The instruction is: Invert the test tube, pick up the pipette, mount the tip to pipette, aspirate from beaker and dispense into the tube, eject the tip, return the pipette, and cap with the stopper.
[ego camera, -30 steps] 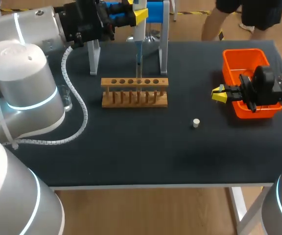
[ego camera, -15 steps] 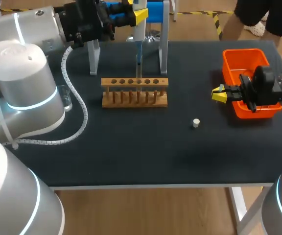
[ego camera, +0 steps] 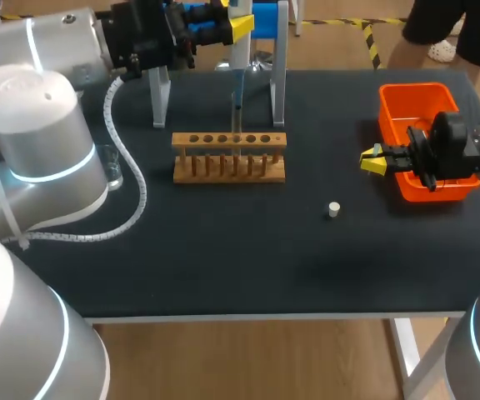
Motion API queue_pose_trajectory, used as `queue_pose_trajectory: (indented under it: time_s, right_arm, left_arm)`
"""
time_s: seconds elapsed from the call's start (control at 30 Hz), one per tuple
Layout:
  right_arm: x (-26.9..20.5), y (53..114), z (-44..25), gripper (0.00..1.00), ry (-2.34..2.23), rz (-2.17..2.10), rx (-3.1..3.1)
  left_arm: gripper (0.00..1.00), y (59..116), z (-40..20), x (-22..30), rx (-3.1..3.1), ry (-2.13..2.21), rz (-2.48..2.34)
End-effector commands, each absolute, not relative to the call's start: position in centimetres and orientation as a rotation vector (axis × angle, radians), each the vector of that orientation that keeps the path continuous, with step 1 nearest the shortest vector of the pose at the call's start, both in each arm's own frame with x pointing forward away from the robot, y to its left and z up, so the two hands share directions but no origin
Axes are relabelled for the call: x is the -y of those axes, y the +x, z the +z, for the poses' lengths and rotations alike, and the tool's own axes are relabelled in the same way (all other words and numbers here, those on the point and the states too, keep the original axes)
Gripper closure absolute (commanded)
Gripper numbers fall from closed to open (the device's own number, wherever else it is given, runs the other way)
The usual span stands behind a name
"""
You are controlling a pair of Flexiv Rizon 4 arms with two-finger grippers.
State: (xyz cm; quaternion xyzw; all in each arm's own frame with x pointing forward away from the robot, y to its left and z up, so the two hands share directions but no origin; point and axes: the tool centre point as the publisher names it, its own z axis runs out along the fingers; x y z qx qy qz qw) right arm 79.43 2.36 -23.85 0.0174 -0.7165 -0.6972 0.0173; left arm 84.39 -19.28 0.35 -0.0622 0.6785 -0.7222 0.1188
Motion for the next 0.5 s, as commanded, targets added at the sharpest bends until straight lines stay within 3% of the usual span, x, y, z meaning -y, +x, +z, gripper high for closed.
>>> queue_pose_trajectory:
  time_s: [0.03, 0.5]
  right_arm:
    - [-2.37, 79.31, -23.78, 1.0, 0.051, -2.165, 2.231]
    - [-2.37, 79.31, -23.78, 1.0, 0.051, -2.165, 2.231]
  left_arm:
    - [1.0, 84.87, 0.57, 19.44, -2.019, -0.154, -2.113]
    - [1.0, 84.71, 0.31, 19.37, -2.048, -0.132, -2.13]
